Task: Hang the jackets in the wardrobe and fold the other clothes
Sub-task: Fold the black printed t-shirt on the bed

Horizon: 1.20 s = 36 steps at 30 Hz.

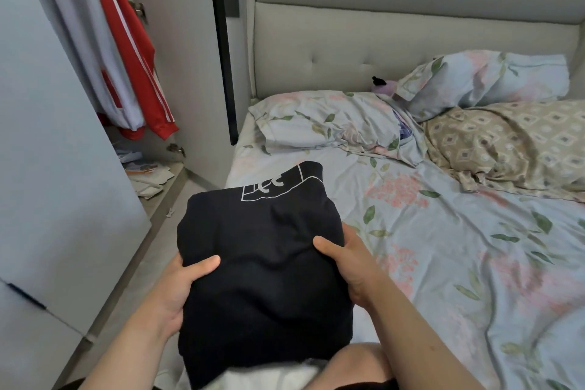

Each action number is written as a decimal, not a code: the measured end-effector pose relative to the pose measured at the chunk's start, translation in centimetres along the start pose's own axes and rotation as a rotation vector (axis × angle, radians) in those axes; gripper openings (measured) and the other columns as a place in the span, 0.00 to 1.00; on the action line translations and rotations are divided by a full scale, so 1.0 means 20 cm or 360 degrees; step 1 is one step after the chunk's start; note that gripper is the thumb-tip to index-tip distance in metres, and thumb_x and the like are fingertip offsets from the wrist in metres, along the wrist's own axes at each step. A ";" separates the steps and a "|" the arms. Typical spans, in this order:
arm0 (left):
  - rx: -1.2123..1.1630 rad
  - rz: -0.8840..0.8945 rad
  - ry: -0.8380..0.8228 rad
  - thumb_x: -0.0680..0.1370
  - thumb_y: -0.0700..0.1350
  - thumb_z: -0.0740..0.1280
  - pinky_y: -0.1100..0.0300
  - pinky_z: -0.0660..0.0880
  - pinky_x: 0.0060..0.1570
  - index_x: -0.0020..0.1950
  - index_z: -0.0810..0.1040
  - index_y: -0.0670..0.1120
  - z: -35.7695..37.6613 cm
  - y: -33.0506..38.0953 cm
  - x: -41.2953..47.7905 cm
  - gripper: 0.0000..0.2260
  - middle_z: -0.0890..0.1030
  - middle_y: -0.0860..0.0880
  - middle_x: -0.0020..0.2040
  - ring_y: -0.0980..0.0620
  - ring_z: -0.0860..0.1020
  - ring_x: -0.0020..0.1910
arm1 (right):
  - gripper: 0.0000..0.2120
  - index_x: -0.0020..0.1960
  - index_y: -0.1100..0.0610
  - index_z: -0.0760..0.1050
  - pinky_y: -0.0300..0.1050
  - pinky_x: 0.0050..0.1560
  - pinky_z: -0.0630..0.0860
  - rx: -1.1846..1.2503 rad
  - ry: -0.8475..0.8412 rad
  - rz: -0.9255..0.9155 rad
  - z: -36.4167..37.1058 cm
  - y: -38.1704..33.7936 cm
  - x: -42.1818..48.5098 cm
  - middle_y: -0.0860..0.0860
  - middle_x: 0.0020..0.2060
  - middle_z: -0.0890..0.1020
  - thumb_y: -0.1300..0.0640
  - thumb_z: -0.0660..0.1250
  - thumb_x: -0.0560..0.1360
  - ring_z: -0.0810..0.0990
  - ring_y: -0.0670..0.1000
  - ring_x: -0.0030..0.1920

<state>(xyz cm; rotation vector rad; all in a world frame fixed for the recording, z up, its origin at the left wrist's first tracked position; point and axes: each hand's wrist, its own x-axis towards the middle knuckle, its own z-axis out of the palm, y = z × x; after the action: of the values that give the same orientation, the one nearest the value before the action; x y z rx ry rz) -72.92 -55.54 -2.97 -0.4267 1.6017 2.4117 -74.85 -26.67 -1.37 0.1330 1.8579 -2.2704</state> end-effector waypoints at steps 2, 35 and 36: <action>-0.0037 0.0025 0.0003 0.62 0.40 0.77 0.48 0.78 0.49 0.53 0.84 0.58 -0.03 0.02 0.00 0.22 0.85 0.48 0.56 0.44 0.84 0.53 | 0.20 0.65 0.48 0.77 0.47 0.54 0.80 -0.0036 -0.0012 -0.0033 0.04 -0.03 0.03 0.47 0.57 0.84 0.61 0.71 0.75 0.84 0.50 0.57; -0.0113 -0.0089 0.0365 0.60 0.37 0.77 0.48 0.79 0.48 0.57 0.83 0.56 -0.39 1.00 0.75 0.27 0.85 0.47 0.57 0.42 0.84 0.54 | 0.16 0.56 0.49 0.83 0.46 0.48 0.82 0.0130 0.0052 0.0404 0.87 -0.56 1.06 0.54 0.58 0.84 0.55 0.73 0.68 0.84 0.56 0.57; -0.0111 -0.0060 0.0349 0.60 0.38 0.77 0.47 0.79 0.48 0.55 0.83 0.56 -0.40 1.15 0.74 0.26 0.85 0.47 0.56 0.42 0.84 0.53 | 0.16 0.56 0.49 0.83 0.46 0.49 0.82 0.0136 0.0030 0.0381 0.95 -0.68 1.07 0.54 0.58 0.84 0.55 0.73 0.68 0.84 0.56 0.58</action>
<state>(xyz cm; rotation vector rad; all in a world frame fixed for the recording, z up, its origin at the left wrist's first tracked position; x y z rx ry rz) -93.36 -71.42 8.62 -0.7502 1.5790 2.4705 -97.45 -44.85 11.30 0.3703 1.6537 -2.1893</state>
